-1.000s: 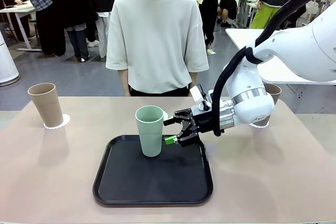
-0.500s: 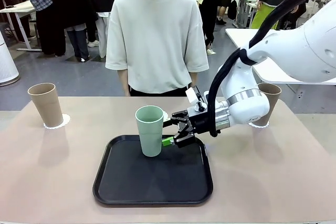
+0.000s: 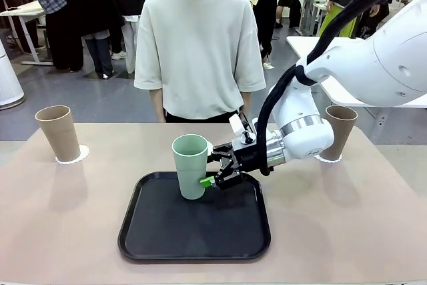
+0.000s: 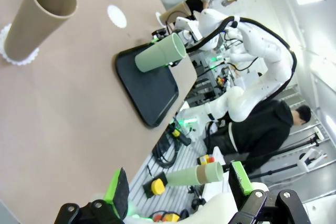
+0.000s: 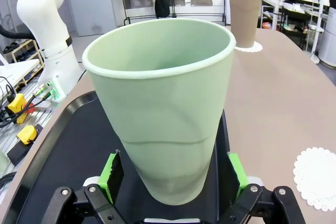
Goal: Place coasters on the table and set cups on them.
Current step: Take one Reusable plastic cup from the Flat Tray and place it on a coaster set by the human.
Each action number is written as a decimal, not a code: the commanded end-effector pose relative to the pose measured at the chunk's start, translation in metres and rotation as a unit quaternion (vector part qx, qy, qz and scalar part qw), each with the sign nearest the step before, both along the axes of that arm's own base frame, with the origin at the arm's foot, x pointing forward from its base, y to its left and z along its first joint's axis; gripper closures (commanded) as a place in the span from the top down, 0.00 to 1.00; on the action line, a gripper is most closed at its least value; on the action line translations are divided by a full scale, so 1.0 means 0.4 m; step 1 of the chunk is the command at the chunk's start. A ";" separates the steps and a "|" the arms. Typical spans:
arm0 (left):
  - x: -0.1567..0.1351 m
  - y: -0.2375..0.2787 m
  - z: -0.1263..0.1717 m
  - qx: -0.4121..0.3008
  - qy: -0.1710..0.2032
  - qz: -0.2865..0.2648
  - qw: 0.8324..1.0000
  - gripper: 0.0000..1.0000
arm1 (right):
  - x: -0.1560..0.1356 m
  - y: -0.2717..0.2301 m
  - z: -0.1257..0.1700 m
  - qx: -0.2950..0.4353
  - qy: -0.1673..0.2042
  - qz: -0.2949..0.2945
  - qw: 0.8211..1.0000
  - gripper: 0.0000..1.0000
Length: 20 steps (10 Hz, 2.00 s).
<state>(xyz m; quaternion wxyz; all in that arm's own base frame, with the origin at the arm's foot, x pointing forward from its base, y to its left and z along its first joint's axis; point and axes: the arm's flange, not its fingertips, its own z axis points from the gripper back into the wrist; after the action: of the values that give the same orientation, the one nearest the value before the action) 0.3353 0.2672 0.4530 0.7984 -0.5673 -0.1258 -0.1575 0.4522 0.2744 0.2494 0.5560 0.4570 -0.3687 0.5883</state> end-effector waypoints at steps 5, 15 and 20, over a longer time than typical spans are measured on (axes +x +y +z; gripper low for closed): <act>-0.001 0.001 0.007 0.005 0.006 0.008 1.000 1.00 | 0.011 0.050 -0.010 -0.003 0.009 -0.002 1.000 1.00; -0.001 0.001 0.007 0.005 0.006 0.008 1.000 1.00 | 0.004 0.083 -0.018 0.003 0.022 0.040 0.999 0.00; -0.001 0.001 0.007 0.005 0.006 0.008 1.000 1.00 | -0.026 0.067 0.207 0.017 0.093 0.026 0.995 0.25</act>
<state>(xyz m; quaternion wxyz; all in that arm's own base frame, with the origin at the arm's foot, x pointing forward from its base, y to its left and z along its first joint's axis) 0.3354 0.2671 0.4529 0.7984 -0.5674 -0.1257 -0.1576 0.4463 0.3095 0.2973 0.5465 0.5145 -0.3396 0.5669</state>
